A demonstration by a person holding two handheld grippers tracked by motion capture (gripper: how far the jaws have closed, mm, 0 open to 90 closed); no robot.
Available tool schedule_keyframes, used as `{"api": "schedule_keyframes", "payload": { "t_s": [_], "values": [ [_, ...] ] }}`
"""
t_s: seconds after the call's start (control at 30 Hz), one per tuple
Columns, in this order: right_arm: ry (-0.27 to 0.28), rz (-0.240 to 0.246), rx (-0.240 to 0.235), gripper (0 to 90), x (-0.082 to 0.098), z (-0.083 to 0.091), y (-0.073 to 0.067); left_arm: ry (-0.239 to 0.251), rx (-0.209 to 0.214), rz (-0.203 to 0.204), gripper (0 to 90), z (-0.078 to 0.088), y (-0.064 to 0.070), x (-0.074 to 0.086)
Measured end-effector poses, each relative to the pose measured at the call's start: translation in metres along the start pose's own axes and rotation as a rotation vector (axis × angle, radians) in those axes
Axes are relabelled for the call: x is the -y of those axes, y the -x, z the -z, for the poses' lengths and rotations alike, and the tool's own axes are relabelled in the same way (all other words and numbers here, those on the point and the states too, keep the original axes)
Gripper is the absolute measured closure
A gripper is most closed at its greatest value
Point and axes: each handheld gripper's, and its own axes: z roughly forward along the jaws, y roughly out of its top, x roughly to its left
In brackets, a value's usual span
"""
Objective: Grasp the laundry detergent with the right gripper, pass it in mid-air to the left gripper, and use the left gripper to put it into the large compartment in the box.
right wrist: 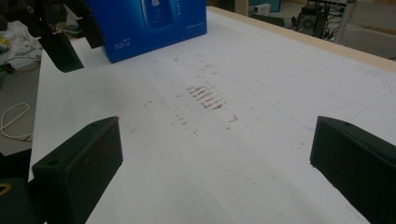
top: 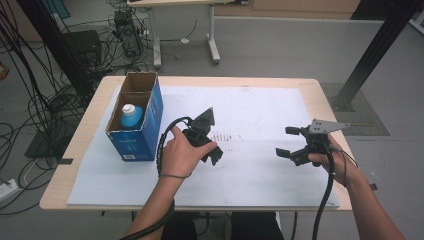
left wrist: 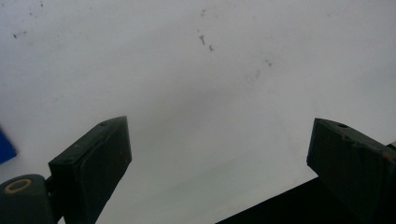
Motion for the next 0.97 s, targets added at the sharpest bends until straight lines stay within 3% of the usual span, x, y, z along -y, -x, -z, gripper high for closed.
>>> {"api": "schedule_keyframes", "payload": {
  "t_s": [0.17,0.97],
  "values": [
    [-0.002,-0.004,0.001,2.3,0.0002,-0.001,0.0013,-0.013,0.017,0.009,6.7,-0.0052,-0.0073,-0.0014],
    [-0.011,0.01,0.007,2.4,-0.008,-0.0065,-0.0014,-0.008,0.021,0.014,6.8,-0.0069,-0.0093,0.0029]
  ]
}}
